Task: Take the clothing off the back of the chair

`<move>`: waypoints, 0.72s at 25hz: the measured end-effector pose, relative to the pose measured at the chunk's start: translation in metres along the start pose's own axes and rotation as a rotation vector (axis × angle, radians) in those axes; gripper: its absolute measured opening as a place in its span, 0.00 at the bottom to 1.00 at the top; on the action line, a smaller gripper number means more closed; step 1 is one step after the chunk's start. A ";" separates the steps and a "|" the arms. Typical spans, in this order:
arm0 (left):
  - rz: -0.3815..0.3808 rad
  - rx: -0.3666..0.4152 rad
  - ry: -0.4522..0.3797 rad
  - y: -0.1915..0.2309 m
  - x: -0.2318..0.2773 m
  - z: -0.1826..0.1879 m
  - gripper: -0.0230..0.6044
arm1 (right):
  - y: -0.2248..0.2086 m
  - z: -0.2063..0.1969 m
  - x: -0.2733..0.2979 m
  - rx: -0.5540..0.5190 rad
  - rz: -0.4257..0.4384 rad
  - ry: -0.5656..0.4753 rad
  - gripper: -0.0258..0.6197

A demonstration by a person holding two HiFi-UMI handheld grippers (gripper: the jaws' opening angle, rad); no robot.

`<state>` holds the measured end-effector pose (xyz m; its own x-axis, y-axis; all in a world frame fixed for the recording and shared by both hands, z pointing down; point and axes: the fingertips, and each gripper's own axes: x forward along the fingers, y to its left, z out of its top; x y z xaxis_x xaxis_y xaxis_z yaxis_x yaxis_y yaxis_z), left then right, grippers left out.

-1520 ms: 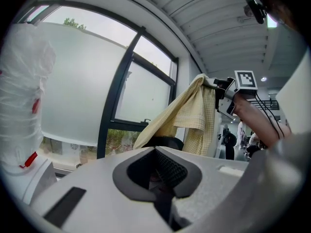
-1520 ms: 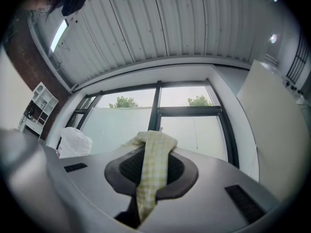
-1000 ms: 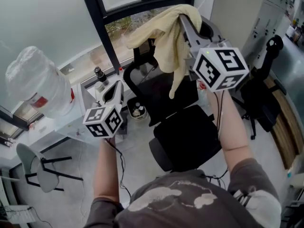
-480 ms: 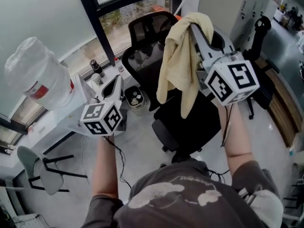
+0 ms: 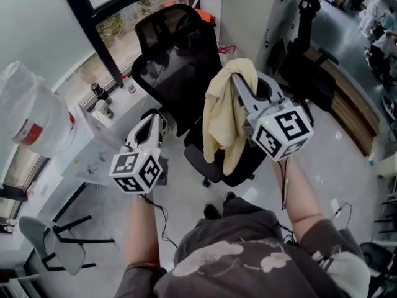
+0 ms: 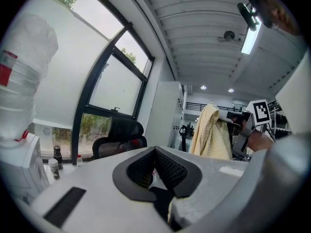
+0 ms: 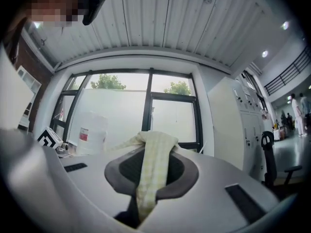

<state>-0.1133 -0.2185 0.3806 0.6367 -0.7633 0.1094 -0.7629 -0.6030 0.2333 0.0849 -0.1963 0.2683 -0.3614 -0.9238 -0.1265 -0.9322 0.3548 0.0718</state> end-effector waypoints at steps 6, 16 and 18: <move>-0.015 -0.016 0.048 -0.019 0.005 -0.030 0.04 | -0.009 -0.045 -0.022 0.087 -0.017 0.089 0.09; 0.007 -0.025 0.052 -0.064 -0.029 -0.046 0.03 | 0.009 -0.066 -0.088 0.107 0.008 0.156 0.09; 0.005 -0.023 0.052 -0.077 -0.038 -0.048 0.04 | 0.013 -0.066 -0.103 0.107 0.009 0.172 0.09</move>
<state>-0.0732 -0.1318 0.4049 0.6380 -0.7530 0.1612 -0.7640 -0.5929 0.2544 0.1114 -0.1063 0.3476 -0.3689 -0.9284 0.0450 -0.9293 0.3676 -0.0344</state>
